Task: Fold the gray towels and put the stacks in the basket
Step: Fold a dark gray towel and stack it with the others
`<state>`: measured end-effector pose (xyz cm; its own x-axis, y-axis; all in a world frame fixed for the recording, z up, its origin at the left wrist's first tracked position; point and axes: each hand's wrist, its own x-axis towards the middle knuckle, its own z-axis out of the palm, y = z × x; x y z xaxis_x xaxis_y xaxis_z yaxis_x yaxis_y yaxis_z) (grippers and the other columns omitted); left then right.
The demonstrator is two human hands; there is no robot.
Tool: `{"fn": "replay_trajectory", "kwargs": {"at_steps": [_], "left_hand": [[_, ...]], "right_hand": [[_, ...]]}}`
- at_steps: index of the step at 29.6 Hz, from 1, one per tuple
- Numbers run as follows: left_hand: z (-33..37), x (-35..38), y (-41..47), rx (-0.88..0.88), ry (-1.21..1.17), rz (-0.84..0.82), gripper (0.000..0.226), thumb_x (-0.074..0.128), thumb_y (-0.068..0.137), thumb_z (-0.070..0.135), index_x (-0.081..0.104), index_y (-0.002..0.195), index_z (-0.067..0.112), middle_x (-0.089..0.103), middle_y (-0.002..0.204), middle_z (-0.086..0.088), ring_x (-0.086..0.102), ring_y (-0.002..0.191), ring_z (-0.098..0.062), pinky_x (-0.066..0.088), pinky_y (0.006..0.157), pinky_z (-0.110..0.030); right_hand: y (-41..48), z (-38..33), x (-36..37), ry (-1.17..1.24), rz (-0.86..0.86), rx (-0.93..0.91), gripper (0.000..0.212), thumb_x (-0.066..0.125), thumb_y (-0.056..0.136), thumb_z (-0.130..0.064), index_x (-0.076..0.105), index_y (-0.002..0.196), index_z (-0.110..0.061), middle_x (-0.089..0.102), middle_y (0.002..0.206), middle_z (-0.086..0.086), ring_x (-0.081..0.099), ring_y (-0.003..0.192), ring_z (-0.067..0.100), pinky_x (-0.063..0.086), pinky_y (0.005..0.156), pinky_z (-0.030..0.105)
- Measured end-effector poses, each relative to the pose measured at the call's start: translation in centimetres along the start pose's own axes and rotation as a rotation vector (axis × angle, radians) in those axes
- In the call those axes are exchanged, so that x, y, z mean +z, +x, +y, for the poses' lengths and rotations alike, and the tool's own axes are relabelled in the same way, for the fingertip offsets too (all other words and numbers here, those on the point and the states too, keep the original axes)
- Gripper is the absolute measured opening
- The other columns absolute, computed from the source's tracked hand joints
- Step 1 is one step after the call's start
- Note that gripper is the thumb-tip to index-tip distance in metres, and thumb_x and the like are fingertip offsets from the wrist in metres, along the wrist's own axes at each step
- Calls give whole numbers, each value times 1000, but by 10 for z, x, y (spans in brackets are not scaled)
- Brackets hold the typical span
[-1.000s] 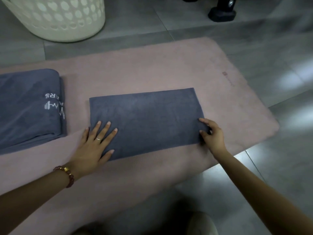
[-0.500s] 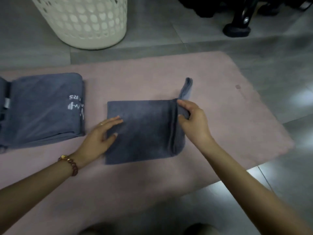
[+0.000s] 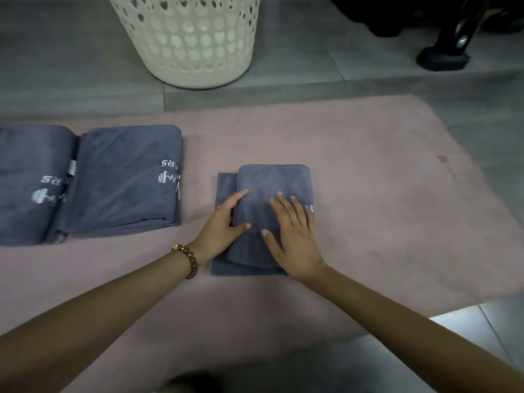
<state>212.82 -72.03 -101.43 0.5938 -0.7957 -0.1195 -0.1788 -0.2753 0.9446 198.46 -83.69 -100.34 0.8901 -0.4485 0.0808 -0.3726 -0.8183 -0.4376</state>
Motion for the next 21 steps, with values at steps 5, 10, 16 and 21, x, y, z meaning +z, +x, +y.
{"fn": "replay_trajectory", "kwargs": {"at_steps": [5, 10, 16, 21], "left_hand": [[-9, -3, -15, 188, 175, 157, 57, 60, 80, -8, 50, 130, 17, 40, 98, 3, 43, 94, 9, 29, 96, -4], [-31, -27, -22, -41, 104, 22, 75, 71, 77, -3, 45, 123, 50, 45, 112, 2, 50, 111, -13, 36, 99, -10], [-20, -19, -34, -46, 319, 177, 70, 72, 76, 1, 41, 137, 20, 36, 119, -2, 44, 108, -17, 32, 101, -13], [-12, 13, -57, -217, 278, 220, 85, 72, 76, 5, 26, 145, 20, 32, 135, -12, 31, 124, -26, 24, 105, -26]], "right_hand": [[-14, 30, 5, -57, -167, 40, 75, 11, 85, -65, 6, 150, -28, -15, 154, -10, -17, 141, 10, -6, 115, 35], [-23, 35, 12, -106, -266, 32, 77, 2, 81, -74, 1, 148, -36, -25, 151, -11, -25, 139, 14, -6, 114, 36], [-22, 31, 12, 9, -219, 49, 75, 22, 85, -69, 8, 148, -32, -15, 156, -6, -17, 141, 18, -3, 113, 34], [-3, 27, -2, 499, -11, 311, 47, 63, 83, 0, 57, 124, -19, 18, 145, 11, 27, 124, 11, 23, 103, 6]]}}
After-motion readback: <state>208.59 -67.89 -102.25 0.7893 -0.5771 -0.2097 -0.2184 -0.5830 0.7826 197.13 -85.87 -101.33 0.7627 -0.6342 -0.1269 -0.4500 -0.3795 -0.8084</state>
